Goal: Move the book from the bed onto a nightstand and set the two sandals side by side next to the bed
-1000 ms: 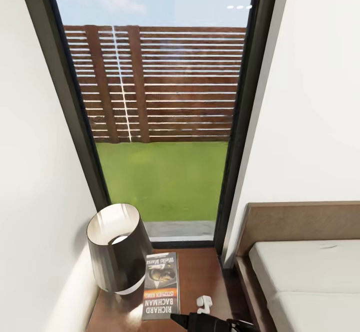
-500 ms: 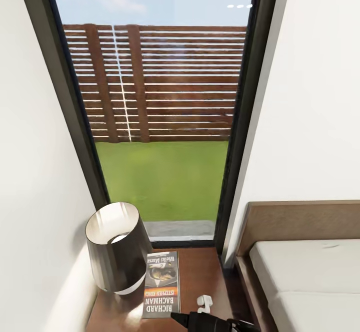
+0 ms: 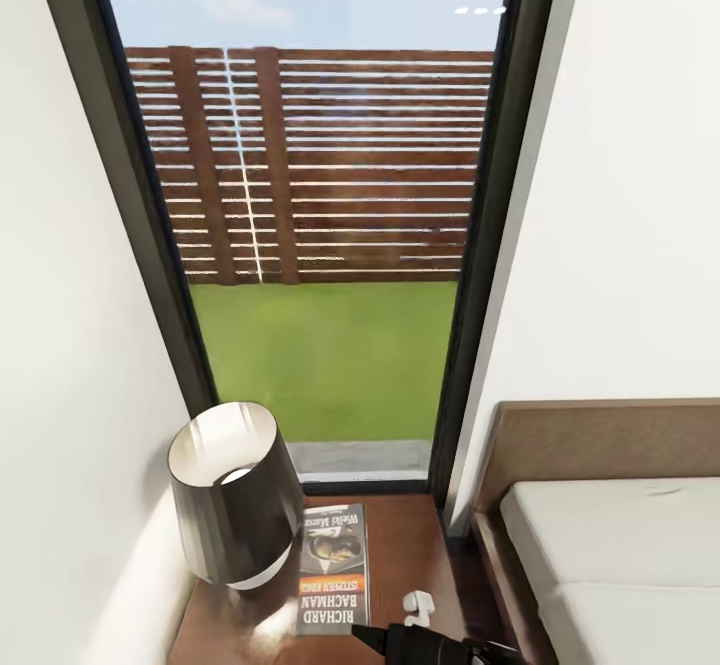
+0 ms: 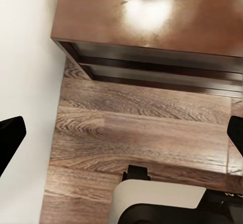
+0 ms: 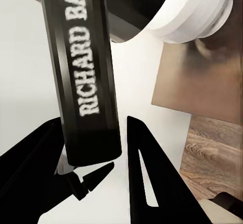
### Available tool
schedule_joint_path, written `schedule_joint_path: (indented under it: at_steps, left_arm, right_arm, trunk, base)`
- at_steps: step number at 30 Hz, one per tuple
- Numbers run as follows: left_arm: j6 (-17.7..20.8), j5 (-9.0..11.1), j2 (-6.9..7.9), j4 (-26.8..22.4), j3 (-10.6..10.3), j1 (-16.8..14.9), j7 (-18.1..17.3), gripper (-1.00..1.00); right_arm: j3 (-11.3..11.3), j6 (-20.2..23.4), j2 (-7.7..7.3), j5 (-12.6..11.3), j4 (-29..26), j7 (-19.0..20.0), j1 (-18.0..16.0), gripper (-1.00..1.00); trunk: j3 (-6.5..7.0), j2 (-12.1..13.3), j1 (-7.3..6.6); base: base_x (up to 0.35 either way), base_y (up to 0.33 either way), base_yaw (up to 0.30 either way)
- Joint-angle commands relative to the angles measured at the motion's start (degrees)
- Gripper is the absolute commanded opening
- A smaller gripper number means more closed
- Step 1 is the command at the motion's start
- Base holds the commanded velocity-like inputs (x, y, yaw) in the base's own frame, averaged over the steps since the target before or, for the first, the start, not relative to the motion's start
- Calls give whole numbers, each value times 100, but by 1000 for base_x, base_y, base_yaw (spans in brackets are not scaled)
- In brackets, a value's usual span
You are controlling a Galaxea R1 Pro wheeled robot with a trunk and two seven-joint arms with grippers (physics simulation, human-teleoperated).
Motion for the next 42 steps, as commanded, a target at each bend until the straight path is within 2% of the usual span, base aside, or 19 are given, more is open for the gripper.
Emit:
schedule_joint_path:
  at_steps: [1, 5, 9, 14, 20, 24, 32, 42]
  left_arm:
    - [-11, 13, 2, -6, -48, -2, 37, 100]
    - [-11, 13, 1, -5, -48, -2, 37, 100]
    - [-11, 13, 1, -5, -48, -2, 37, 100]
    - [-11, 13, 1, -5, -48, -2, 37, 100]
    - [-9, 13, 1, -6, -48, -2, 37, 100]
    - [-6, 9, 1, -6, -48, -2, 37, 100]
    - [-3, 8, 1, -6, -48, -2, 37, 100]
    - [-2, 6, 1, -6, -48, -2, 37, 100]
  right_arm:
    - [-29, 55, -23, -9, 1, 8, -5, -100]
    - [-32, 129, -46, -11, 2, 2, -9, -100]
    - [-68, 378, -95, -17, -2, -1, -11, -100]
    - [-455, 720, -204, -76, -30, -75, -22, -100]
    - [-625, 1171, -254, -93, -197, -252, -49, -100]
    - [-660, 1454, -246, -83, -397, -476, -58, -100]
    - [-671, 1679, -225, -76, -624, -938, -64, -100]
    - [-654, 1729, -214, -64, -675, -1080, -65, -100]
  trunk:
    - [-26, -47, 23]
    - [-98, -208, 111]
    - [-170, -368, 199]
    - [-259, -569, 309]
    - [-367, -809, 441]
    - [-439, -970, 528]
    - [-583, -1291, 704]
    - [-762, -1692, 924]
  base:
    - [0, 0, 0]
    - [0, 0, 0]
    - [0, 0, 0]
    - [0, 0, 0]
    - [0, 0, 0]
    - [0, 0, 0]
    - [0, 0, 0]
    - [0, 0, 0]
